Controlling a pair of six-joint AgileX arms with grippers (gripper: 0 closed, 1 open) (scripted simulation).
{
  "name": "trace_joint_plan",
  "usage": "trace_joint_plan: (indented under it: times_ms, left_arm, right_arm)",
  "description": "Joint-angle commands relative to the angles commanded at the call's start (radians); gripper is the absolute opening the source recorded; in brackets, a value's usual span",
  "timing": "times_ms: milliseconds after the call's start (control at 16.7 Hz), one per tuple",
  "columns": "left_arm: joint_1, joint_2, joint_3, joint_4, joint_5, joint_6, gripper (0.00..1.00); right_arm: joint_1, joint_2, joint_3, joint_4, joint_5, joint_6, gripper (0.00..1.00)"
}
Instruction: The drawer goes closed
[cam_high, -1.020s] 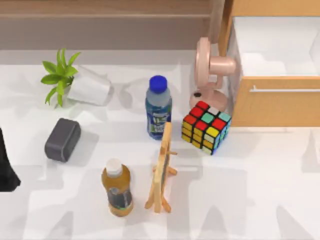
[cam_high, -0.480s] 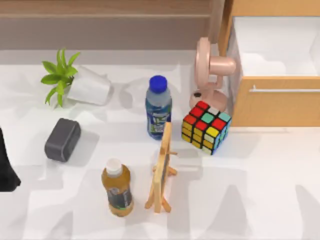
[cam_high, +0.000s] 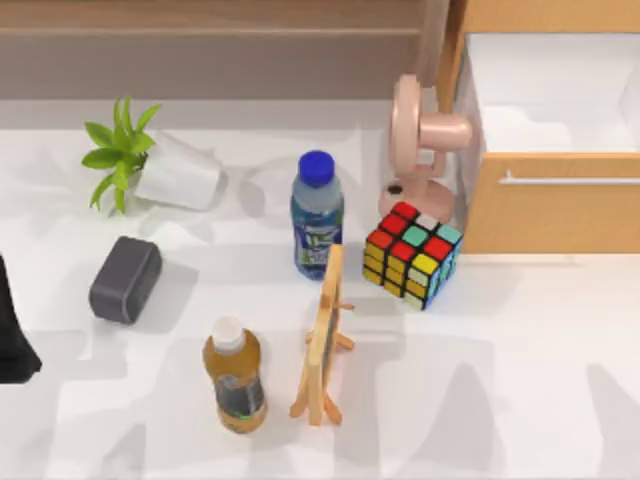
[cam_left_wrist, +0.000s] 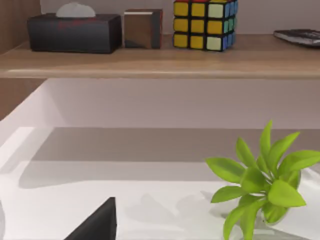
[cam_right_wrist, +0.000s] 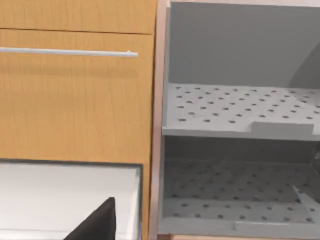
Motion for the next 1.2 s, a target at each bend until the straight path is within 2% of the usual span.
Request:
trace_joint_plan:
  times_ms: [180, 360, 900, 1200]
  left_arm:
    - [0.0, 0.0, 0.0, 0.0, 0.0, 0.0, 1.0]
    - [0.0, 0.0, 0.0, 0.0, 0.0, 0.0, 1.0]
    - [0.0, 0.0, 0.0, 0.0, 0.0, 0.0, 1.0]
    - [0.0, 0.0, 0.0, 0.0, 0.0, 0.0, 1.0]
  right_arm:
    - [0.079, 0.07, -0.029, 0.106, 0.063, -0.117, 1.0]
    - [0.201, 0.197, -0.071, 0.266, 0.168, -0.294, 1.0]
    - [0.66, 0.759, -0.16, 0.862, 0.621, -0.988, 1.0]
    - [0.845, 1.037, -0.161, 1.157, 0.843, -1.342, 1.0]
